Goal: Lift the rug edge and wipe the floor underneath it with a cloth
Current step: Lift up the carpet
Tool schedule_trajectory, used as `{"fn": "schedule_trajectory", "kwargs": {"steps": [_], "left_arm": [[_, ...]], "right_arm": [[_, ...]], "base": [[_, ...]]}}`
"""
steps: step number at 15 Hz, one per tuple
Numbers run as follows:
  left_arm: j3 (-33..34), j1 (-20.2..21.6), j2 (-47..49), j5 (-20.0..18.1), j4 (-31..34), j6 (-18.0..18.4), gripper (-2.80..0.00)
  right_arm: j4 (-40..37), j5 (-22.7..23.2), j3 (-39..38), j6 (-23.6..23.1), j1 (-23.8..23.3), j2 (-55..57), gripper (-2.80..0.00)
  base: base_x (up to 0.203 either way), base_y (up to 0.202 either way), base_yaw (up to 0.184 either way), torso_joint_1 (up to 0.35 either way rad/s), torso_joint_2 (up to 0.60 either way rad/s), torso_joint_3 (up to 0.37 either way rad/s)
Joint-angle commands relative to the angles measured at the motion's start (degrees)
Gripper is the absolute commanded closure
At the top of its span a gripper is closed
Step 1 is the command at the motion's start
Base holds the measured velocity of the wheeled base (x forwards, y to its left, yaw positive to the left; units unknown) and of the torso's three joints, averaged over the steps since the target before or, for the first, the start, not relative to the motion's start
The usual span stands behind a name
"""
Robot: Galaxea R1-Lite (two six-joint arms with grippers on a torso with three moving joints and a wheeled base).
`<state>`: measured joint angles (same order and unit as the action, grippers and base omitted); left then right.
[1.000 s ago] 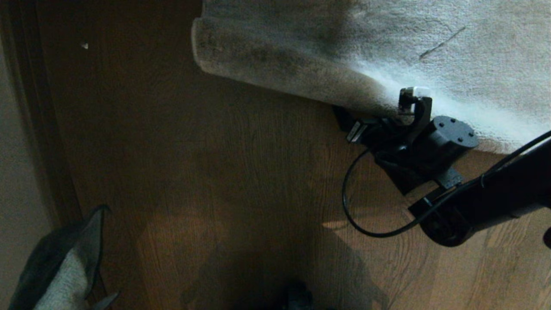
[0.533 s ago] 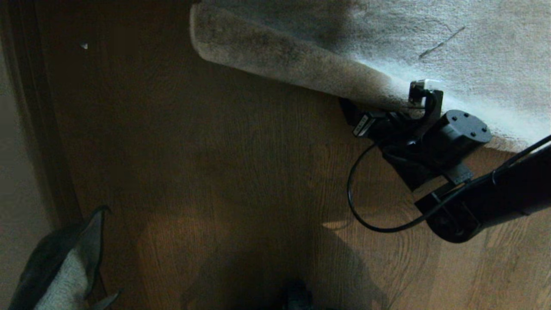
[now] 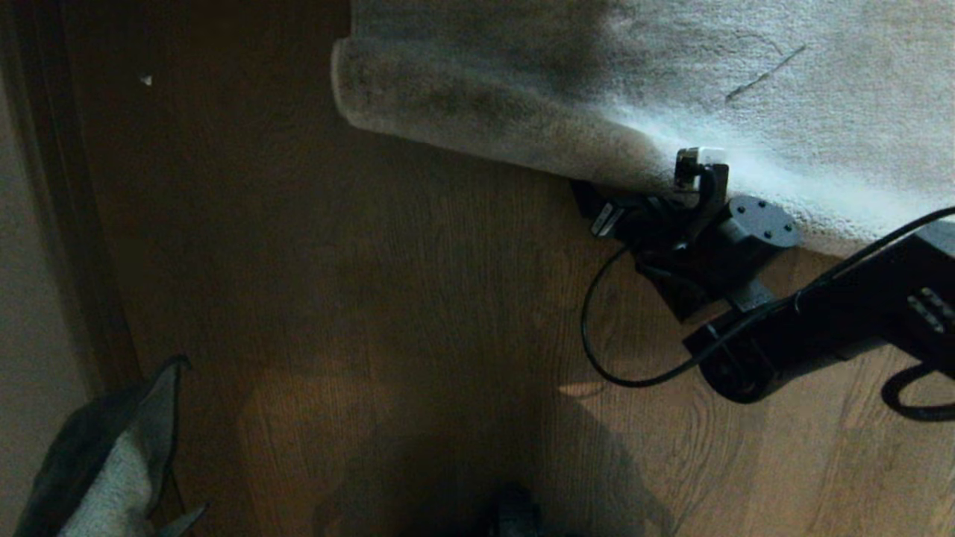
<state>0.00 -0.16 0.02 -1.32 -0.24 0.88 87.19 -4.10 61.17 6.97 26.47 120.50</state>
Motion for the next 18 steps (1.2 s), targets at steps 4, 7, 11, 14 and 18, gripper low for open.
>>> {"fn": "schedule_trajectory", "kwargs": {"steps": [4, 7, 11, 14, 18], "left_arm": [[0.00, -0.02, -0.02, 0.00, -0.02, 0.00, 0.00], [0.00, -0.02, -0.02, 0.00, -0.02, 0.00, 0.00], [0.00, -0.02, -0.02, 0.00, -0.02, 0.00, 0.00], [0.00, -0.02, -0.02, 0.00, -0.02, 0.00, 0.00], [0.00, -0.02, -0.02, 0.00, -0.02, 0.00, 0.00]], "right_arm": [[2.71, -2.78, 4.05, 0.40, -1.55, -2.01, -2.80], [0.96, -2.64, 2.67, 0.42, -1.73, -8.10, -2.80], [0.21, -1.66, -5.63, 0.35, -1.46, -15.32, -2.80], [0.78, 0.04, -11.97, 0.33, -1.44, -19.53, -2.80], [1.00, 0.19, -18.22, 0.41, -0.41, -22.76, -2.80]], "base": [[0.000, 0.000, 0.000, 0.000, 0.00, 0.000], [0.000, 0.000, 0.000, 0.000, 0.00, 0.000], [0.000, 0.000, 0.000, 0.000, 0.00, 0.000], [0.000, 0.000, 0.000, 0.000, 0.00, 0.000], [0.000, 0.000, 0.000, 0.000, 0.00, 0.000]]}}
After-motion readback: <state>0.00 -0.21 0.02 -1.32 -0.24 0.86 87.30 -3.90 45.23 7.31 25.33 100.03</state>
